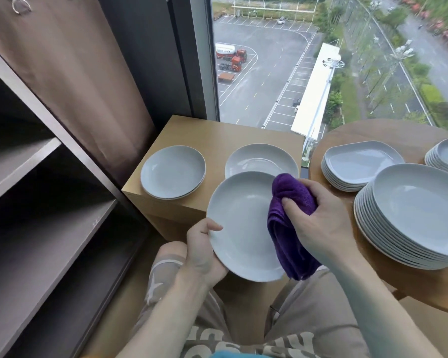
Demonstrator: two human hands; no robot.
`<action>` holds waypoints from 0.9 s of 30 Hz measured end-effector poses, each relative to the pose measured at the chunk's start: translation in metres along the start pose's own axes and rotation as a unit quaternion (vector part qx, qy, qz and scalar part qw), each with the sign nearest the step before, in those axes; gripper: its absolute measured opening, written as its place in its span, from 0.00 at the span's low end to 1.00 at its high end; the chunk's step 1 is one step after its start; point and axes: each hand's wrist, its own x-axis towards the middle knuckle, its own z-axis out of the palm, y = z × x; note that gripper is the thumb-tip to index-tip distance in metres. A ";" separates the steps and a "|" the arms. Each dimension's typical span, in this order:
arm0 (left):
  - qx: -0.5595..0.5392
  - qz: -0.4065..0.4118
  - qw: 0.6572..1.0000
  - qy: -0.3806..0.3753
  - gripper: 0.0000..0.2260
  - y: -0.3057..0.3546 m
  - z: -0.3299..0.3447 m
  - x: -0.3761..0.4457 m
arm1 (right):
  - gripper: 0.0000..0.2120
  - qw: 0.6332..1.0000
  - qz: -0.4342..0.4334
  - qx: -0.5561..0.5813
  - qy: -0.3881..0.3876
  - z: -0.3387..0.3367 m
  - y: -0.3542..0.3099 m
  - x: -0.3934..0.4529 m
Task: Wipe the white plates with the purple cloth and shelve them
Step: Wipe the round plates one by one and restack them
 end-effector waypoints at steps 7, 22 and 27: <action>0.049 -0.019 0.998 -0.031 0.30 -0.010 -0.001 -0.006 | 0.13 0.990 -0.051 -0.131 -0.019 0.047 -0.005 0.001; -0.019 0.019 0.999 0.031 0.30 0.018 -0.011 -0.004 | 0.18 0.886 -0.197 -0.253 -0.335 0.053 -0.019 -0.026; 0.017 0.069 0.997 0.016 0.27 0.030 -0.025 -0.003 | 0.11 0.909 -0.093 -0.208 -0.348 0.034 -0.011 -0.016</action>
